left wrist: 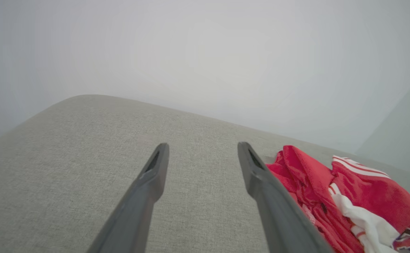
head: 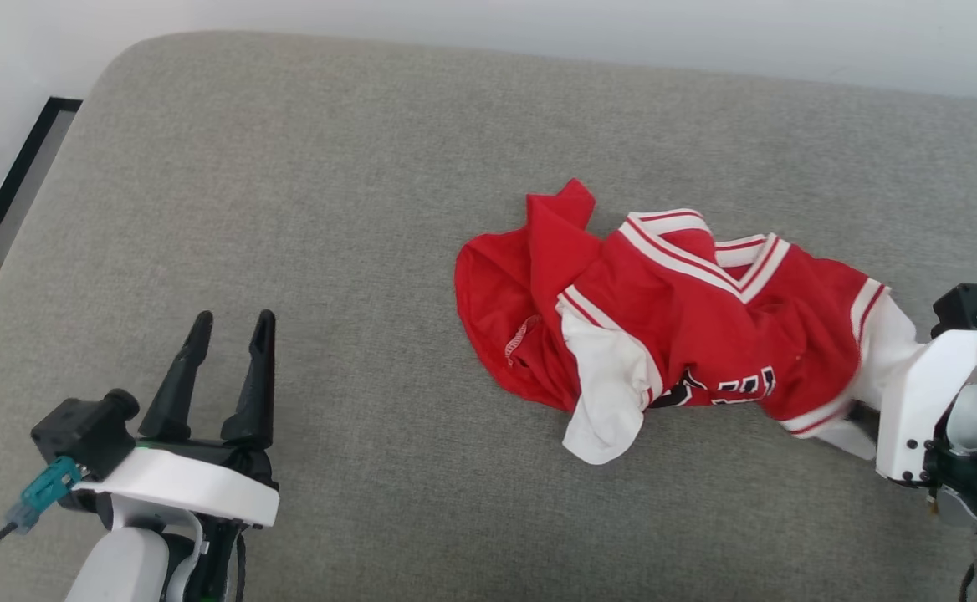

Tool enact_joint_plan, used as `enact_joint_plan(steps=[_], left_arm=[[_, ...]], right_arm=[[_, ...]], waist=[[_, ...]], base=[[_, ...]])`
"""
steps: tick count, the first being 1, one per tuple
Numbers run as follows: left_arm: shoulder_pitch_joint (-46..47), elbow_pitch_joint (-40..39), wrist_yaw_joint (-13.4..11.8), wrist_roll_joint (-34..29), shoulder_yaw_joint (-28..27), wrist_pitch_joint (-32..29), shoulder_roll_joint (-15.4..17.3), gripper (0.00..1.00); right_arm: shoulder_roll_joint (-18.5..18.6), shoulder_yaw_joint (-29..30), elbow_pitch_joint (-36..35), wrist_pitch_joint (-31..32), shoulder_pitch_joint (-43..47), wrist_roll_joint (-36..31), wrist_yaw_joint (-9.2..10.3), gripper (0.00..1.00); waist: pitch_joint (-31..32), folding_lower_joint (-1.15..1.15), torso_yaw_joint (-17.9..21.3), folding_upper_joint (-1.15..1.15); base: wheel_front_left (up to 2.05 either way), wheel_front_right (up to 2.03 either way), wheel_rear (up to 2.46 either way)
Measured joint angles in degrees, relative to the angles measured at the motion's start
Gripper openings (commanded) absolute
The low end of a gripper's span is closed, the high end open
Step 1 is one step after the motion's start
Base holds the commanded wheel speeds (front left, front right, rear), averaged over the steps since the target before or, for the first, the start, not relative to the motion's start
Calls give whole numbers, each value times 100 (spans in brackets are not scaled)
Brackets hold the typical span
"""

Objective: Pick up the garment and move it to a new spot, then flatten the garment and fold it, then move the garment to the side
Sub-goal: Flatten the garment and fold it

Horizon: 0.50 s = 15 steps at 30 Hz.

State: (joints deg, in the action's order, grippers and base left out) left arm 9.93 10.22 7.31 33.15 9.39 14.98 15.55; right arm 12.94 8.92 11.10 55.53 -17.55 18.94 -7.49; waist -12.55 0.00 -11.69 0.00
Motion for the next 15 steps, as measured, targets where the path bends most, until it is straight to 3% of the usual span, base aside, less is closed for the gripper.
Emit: enact_joint_plan(steps=[4, 8, 15], left_arm=[[149, 73, 0, 253, 365, -122, 307, 100], [552, -74, 0, 595, 828, -754, 722, 100], [1151, -278, 0, 926, 1230, -1836, 1131, 100]], right_arm=[[-162, 56, -154, -123, 16, -35, 0, 100], [-354, 109, -515, -383, 46, -2, 0, 100], [-601, 149, -1063, -1095, 121, 69, 0, 100]], waist=[[58, 0, 83, 0], [136, 0, 236, 0], [181, 0, 492, 0]], base=[[0, 0, 0], [0, 0, 0], [0, 0, 0]])
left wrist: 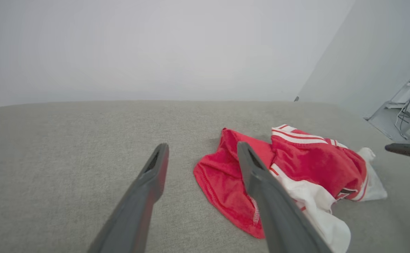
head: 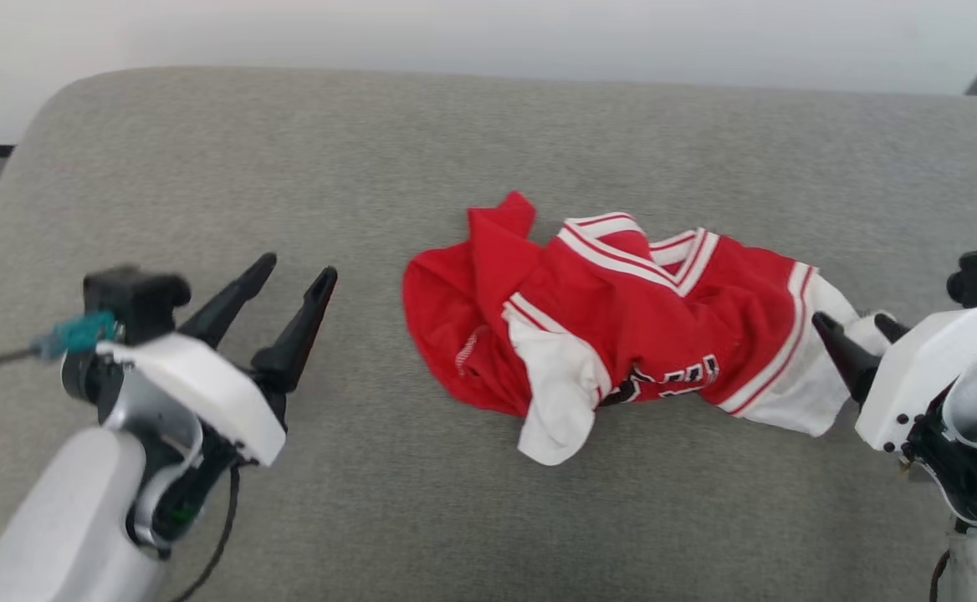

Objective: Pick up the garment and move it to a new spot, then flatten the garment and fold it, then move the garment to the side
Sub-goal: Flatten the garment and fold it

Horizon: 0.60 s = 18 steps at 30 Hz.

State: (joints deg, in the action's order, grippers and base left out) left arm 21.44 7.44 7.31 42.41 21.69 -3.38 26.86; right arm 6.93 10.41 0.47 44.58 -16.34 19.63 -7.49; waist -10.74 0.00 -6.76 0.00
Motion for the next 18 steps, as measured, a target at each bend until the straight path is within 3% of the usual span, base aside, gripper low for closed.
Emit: enact_joint_plan(steps=[6, 18], left_arm=[[643, 22, 0, 257, 360, -1222, 216, 100], [1725, 647, -107, 500, 843, -3189, 297, 100]], right_arm=[[-145, -77, -357, -1042, 50, -59, 0, 100], [-308, -617, -438, -3338, 44, -463, 0, 100]], waist=[[-69, 0, 326, 0], [-302, 0, 1015, 0]], base=[[0, 0, 0], [0, 0, 0]])
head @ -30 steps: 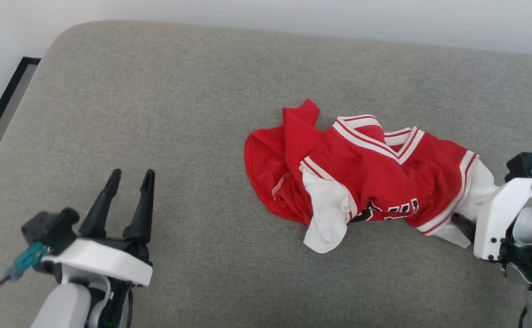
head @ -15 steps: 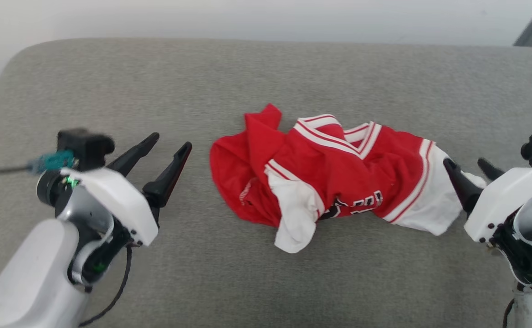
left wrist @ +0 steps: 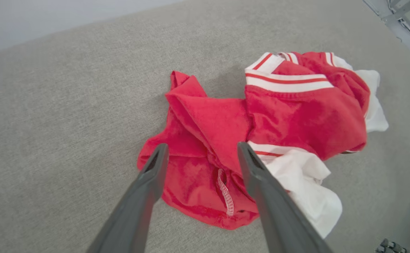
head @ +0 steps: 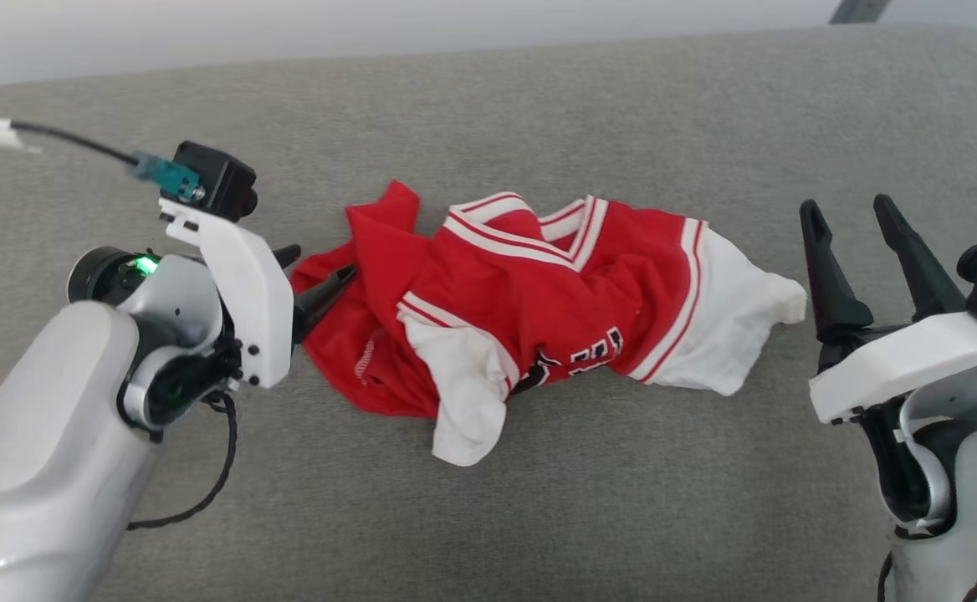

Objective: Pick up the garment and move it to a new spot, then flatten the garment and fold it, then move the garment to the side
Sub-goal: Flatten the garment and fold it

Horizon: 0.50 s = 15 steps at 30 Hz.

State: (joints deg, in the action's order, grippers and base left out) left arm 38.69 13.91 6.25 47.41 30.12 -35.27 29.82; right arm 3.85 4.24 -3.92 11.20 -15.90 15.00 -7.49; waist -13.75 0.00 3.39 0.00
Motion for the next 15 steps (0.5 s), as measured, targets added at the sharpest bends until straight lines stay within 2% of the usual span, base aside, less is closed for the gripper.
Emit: enact_joint_plan(steps=[7, 15], left_arm=[[315, 677, -198, -46, 241, -759, -9, 100], [408, 1361, -271, -194, 526, -1044, -79, 100]], right_arm=[[-47, -156, -31, -723, 3, -137, 0, 100], [-82, -292, 102, -1083, 7, -135, 0, 100]], waist=[[-189, 0, 284, 0], [-369, 0, 490, 0]], base=[[0, 0, 0], [0, 0, 0]])
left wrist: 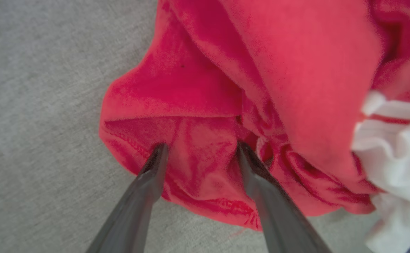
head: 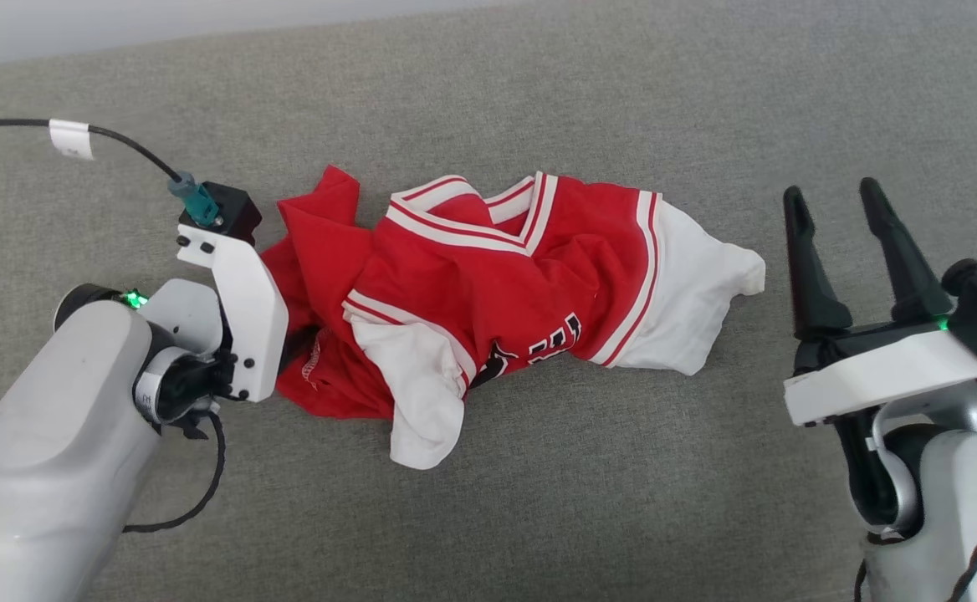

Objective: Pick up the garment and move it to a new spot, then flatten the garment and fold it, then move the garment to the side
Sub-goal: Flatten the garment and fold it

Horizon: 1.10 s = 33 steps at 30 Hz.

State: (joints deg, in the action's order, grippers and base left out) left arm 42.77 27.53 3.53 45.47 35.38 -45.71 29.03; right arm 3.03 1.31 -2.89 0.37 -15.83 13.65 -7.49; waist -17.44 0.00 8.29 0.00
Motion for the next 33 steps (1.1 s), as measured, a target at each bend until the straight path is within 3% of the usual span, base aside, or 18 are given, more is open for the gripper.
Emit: enact_joint_plan(steps=[6, 7, 8, 9, 17, 23, 28, 29, 30, 31, 33], left_arm=[[250, 612, 25, -180, 112, 287, -181, 100], [307, 701, 65, -225, 158, 292, -215, 76], [352, 777, 99, -233, 171, 365, -240, 10], [375, 862, 130, -229, 153, 494, -256, 0], [605, 1284, 302, -214, 189, 843, -278, 0], [934, 1471, 293, -445, 125, 1204, 258, 0], [1061, 1780, 229, -327, -37, 1252, 278, 0], [1071, 1858, 226, -309, -55, 1252, 280, 14], [1073, 1909, 227, -280, -57, 1248, 274, 43], [1074, 1957, 236, -264, -54, 1246, 263, 100], [1087, 2051, 236, -211, -75, 1238, 226, 100]], right_arm=[[-7, -107, 103, -91, -65, 63, 0, 100], [-8, -116, 110, -101, -90, 63, 0, 100], [-9, -118, 116, -118, -107, 64, 0, 100], [-9, -113, 119, -123, -116, 65, 0, 100], [-10, 69, 109, -126, -91, 38, 0, 100], [-15, 63, 66, -68, -86, 45, 0, 100], [-13, 36, 47, -44, -73, 46, 0, 100], [-13, 25, 52, -42, -69, 46, 0, 100], [-13, 19, 55, -41, -69, 48, 0, 100], [-13, 9, 57, -40, -69, 56, 0, 100], [-13, 9, 65, -40, -70, 57, 0, 100]], waist=[[-128, 0, 7, 0], [-138, 0, -10, 0], [-144, 0, -26, 0], [-147, 0, -46, 0], [-23, 0, -253, 0], [73, 0, -327, 0], [77, 0, -327, 0], [72, 0, -324, 0], [67, 0, -323, 0], [62, 0, -323, 0], [53, 0, -327, 0]], base=[[0, 0, 0], [0, 0, 0], [0, 0, 0], [0, 0, 0], [0, 0, 0], [0, 0, 0], [0, 0, 0], [0, 0, 0], [0, 0, 0], [0, 0, 0], [0, 0, 0]])
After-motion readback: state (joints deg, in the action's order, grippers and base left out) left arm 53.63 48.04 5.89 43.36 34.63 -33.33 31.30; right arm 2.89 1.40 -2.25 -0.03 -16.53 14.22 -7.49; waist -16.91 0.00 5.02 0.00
